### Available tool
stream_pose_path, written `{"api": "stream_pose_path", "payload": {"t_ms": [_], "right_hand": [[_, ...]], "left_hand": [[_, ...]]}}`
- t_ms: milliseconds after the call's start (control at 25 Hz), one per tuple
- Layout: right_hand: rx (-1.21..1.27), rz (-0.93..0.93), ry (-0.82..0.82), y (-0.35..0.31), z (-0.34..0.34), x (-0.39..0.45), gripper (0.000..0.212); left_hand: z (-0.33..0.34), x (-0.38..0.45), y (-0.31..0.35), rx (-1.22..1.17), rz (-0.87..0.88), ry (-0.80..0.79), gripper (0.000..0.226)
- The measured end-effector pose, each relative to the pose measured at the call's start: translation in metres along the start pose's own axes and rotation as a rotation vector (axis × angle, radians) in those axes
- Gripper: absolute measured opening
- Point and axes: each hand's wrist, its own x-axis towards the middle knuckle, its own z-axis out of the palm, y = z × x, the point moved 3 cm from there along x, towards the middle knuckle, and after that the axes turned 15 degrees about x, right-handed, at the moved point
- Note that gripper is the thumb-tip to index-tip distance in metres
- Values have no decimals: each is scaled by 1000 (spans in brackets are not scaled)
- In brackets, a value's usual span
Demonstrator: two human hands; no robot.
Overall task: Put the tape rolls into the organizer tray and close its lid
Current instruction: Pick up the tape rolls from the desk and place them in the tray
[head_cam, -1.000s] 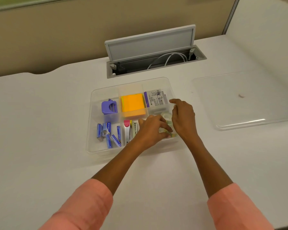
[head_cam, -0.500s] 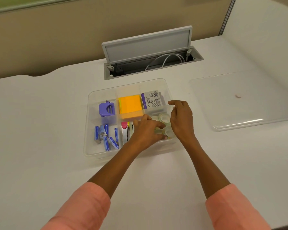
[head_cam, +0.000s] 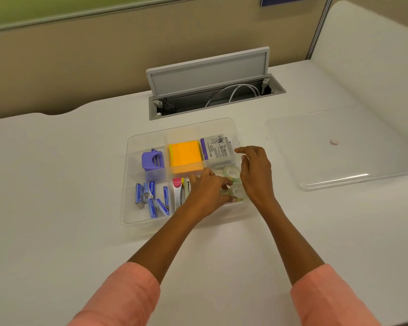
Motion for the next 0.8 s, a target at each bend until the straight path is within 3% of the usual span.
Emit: {"api": "stream_pose_path", "payload": {"t_ms": [240, 440, 680, 800], "right_hand": [[230, 182, -106, 9, 10, 1, 40], [-116, -65, -174, 7, 15, -2, 5], [-158, -46, -168, 10, 17, 0, 7], [-66, 57, -144, 12, 15, 1, 24]], "left_hand": [[-1, -4, 1, -70, -48, 102, 36], [-1, -5, 0, -62, -65, 88, 31], [0, -5, -1, -46, -80, 80, 30], [-1, -7, -1, -84, -72, 107, 29]]}}
